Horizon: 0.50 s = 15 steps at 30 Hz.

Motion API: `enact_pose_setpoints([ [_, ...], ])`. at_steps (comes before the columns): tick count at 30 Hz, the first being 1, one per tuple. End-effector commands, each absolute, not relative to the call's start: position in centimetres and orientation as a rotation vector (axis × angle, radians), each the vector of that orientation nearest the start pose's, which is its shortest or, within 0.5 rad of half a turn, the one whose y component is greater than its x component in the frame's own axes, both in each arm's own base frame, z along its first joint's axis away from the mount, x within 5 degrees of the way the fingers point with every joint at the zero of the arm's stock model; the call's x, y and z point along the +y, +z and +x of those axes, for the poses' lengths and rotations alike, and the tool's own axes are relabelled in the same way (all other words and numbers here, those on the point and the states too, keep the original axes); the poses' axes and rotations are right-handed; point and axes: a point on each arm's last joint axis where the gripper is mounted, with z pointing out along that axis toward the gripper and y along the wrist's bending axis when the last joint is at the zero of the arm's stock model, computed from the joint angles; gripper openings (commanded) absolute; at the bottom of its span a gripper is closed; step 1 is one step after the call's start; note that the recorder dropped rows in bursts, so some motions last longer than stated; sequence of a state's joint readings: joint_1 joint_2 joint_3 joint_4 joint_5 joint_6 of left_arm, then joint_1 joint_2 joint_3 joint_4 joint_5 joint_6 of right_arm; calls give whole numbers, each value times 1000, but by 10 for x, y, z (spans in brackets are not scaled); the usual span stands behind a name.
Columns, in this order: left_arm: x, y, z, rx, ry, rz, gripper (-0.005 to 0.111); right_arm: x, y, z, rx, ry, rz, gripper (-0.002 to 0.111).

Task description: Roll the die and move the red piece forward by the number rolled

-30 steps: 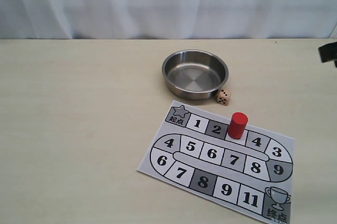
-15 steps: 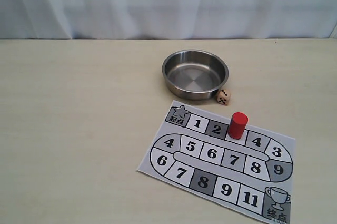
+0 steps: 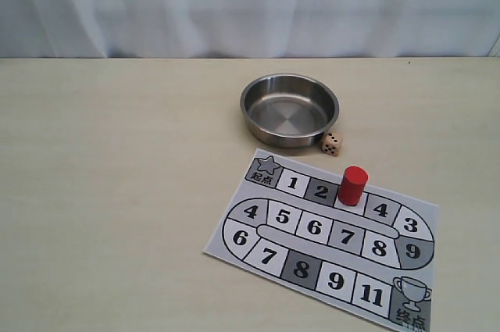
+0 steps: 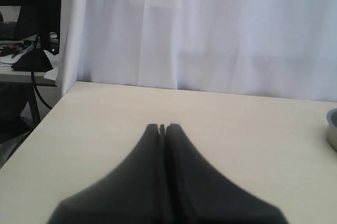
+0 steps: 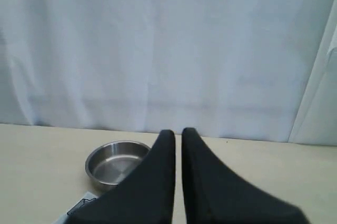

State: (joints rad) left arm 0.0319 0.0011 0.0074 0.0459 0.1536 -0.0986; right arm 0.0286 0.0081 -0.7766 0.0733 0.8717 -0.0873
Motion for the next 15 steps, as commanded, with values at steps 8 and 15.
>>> enact_pose_setpoints([
  [8,2,200,56,1626,-22,-71,0,3,351,-15,1456,25,-76,4],
  [15,2,200,56,1626,-22,-71,0,3,341,-3,1413,22,-66,4],
])
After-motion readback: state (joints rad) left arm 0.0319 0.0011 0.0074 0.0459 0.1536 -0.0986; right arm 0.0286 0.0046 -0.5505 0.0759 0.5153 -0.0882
